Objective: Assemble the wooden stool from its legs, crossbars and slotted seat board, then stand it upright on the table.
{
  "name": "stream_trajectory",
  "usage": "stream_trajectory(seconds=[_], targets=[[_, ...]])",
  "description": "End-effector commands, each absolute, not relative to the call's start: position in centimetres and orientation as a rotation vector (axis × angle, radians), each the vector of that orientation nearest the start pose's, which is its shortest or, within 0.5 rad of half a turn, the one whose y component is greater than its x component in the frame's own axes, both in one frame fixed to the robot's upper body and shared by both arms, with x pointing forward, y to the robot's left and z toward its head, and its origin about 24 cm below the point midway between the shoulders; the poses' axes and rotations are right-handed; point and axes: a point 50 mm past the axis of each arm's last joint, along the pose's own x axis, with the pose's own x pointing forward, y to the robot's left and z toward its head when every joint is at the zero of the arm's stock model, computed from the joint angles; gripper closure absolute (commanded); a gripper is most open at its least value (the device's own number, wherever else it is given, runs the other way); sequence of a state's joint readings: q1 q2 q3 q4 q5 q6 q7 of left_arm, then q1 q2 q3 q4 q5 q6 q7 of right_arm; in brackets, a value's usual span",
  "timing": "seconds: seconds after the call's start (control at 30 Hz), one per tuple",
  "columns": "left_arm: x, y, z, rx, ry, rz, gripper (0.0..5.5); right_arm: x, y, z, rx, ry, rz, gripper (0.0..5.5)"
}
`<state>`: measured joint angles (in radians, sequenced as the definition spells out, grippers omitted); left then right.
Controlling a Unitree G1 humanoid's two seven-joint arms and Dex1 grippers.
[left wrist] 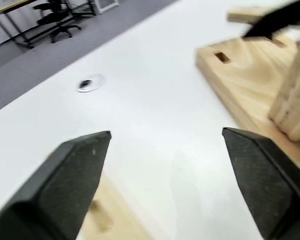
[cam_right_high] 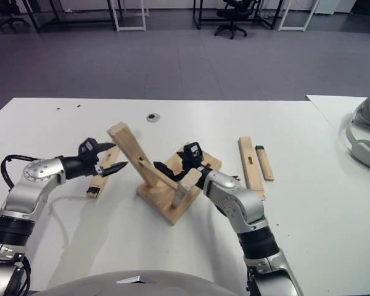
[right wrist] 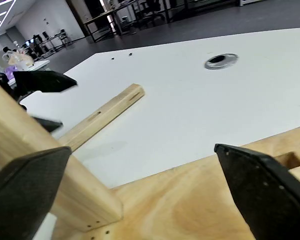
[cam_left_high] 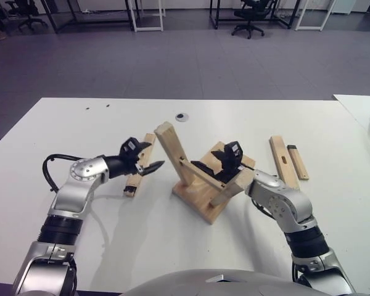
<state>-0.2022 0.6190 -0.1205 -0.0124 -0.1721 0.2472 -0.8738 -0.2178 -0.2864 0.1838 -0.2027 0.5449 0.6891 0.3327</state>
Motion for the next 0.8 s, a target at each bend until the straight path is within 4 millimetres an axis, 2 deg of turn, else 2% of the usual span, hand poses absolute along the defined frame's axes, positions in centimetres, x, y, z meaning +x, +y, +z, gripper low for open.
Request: stream_trajectory(seconds=[0.03, 0.1, 0.17, 0.23, 0.3, 0.4, 0.5, 0.6, 0.7, 0.8], targets=[[25.0, 17.9, 6.7, 0.575, 0.348, -1.053, 1.4, 30.6, -17.7, 9.9, 0.003, 0.266, 0.492, 0.14], [24.3, 18.0, 6.4, 0.654, 0.382, -1.076, 1.4, 32.8, -21.2, 9.6, -0.149, 0.288, 0.404, 0.14], [24.3, 18.7, 7.2, 0.7, 0.395, -1.065, 1.4, 34.1, -22.5, 8.5, -0.233, 0.329, 0.41, 0.14], [24.0, 19.3, 7.6, 0.737, 0.423, -1.1, 1.4, 34.7, -22.7, 6.8, -0.288, 0.382, 0.458, 0.14], [23.2, 18.7, 7.2, 0.725, 0.447, -1.166, 1.4, 34.7, -22.4, 5.5, -0.34, 0.41, 0.53, 0.14], [21.5, 17.1, 5.0, 0.703, 0.502, -1.265, 1.4, 34.6, -22.3, 4.4, -0.442, 0.431, 0.61, 0.14], [21.2, 16.2, 2.8, 0.743, 0.522, -1.256, 1.4, 34.1, -22.4, 3.8, -0.488, 0.445, 0.711, 0.14], [23.0, 14.6, 2.2, 0.629, 0.429, -1.124, 1.4, 32.6, -21.9, 2.9, -0.44, 0.458, 0.871, 0.14], [25.4, 14.9, 1.8, 0.598, 0.401, -0.979, 1.4, 29.6, -21.4, 1.5, -0.361, 0.5, 1.055, 0.14], [29.0, 13.6, 2.6, 0.369, 0.324, -0.895, 1.4, 26.5, -20.8, 2.2, -0.232, 0.46, 1.116, 0.14]])
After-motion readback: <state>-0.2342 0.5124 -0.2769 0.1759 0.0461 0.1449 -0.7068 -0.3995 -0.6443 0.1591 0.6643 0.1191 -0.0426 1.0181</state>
